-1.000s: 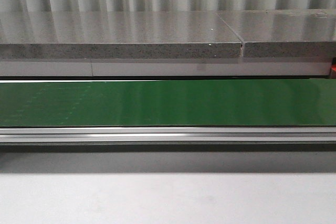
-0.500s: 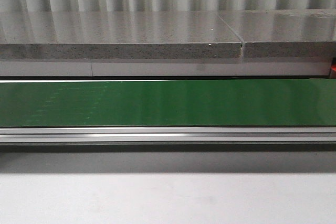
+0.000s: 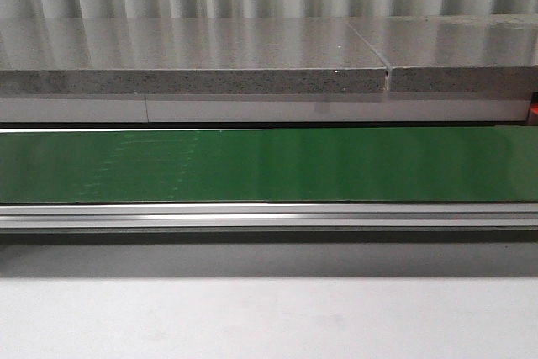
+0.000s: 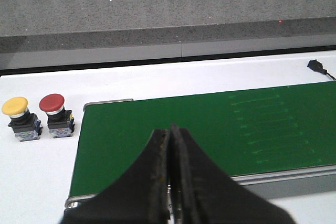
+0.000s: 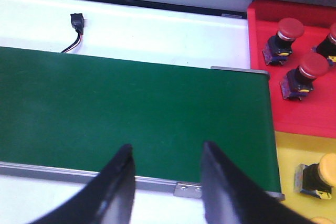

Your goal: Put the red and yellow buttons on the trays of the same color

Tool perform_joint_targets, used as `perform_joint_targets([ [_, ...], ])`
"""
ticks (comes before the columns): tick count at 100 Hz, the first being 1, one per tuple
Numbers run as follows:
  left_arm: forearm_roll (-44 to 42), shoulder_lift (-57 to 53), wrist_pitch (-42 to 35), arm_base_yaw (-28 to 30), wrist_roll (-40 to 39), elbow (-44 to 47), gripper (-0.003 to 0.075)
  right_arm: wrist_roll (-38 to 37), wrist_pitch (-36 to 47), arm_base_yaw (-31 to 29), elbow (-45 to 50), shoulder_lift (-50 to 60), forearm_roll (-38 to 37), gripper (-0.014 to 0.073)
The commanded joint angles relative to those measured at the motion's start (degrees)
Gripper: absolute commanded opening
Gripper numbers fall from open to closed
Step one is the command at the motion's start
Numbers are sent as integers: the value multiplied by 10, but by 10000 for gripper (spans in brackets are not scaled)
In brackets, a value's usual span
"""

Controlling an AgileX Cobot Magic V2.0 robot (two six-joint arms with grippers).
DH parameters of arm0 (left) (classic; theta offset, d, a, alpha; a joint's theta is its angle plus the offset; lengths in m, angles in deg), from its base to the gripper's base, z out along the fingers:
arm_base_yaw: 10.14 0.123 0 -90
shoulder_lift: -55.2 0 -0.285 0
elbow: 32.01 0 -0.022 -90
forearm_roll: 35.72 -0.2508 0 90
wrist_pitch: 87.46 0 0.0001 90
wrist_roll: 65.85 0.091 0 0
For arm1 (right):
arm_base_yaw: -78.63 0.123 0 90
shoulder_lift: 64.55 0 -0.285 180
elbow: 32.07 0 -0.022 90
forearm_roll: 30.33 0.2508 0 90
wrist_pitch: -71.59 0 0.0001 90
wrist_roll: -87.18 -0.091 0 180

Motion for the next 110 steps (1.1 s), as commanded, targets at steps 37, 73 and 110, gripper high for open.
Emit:
perform_joint_targets([
  [37,11,2,-43,-4,-3,-15,-20,5,44,1,-13,6,-4,-67],
  [73,11,2,-43,-4,-3,-15,-20,5,44,1,-13,6,-4,-67],
  [110,13,2,-40,-4,-3,-15,34,5,44,1,-13,6,-4,-67],
])
